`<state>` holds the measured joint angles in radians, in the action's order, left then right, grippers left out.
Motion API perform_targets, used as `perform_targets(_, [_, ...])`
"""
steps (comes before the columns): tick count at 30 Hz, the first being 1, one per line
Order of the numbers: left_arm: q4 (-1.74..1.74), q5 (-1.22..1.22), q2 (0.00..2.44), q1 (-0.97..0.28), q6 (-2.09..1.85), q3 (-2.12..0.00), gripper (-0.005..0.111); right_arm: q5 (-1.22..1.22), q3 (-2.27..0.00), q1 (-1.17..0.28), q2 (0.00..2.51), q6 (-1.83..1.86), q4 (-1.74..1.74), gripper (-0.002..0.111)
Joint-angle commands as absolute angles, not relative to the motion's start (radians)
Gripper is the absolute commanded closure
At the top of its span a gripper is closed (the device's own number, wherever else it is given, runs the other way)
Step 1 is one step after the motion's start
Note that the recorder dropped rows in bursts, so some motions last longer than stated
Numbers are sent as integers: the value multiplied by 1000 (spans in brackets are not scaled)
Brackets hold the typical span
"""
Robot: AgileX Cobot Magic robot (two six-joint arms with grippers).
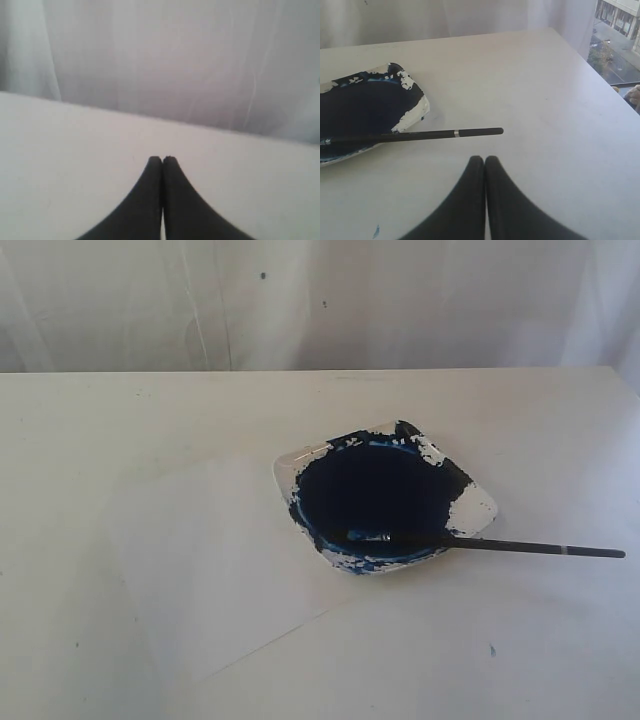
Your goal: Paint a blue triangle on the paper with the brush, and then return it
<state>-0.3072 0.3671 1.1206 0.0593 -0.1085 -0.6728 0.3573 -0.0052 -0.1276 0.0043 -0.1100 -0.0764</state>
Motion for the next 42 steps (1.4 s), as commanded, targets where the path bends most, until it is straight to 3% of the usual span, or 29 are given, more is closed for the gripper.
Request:
perform_targets(1, [-167,21,1369,61,-26,-834,107,350,0,-129,0,-109,-79,108])
perform_targets(7, [-235,-248,1656,61,-138,-1016,107,350,0,-129,0,-109,-79,108])
perform_targets(14, [-770,-413,1734,69,-678,-1178,107,350,0,-129,0,-109,-79,108])
perform_targets(17, [-1237,-816,1747,110,-1274,-1223,107,350,0,-129,0,-109,-79,108])
perform_targets(19, [-1438,-1183,1783,140,-1480,-1237,107,350,0,-129,0,-109,-79,108])
perform_targets(20, [-1498,-1221,1805,150,-1528,-1247,107,350,0,-129,0,-109,-79,108])
perform_targets(25, [-1442,-1201,1820,183,-1427,-1247,107,350,0,-129,0,-109,-79,108])
perform_targets(32, [-1332,-926,1897,210,-1062,-1247,107,350,0,-129,0,-109,-79,108])
perform_targets(42, [-1343,-879,2049,207,-1052,-1219,107,350,0,-129,0,-109,-79,108])
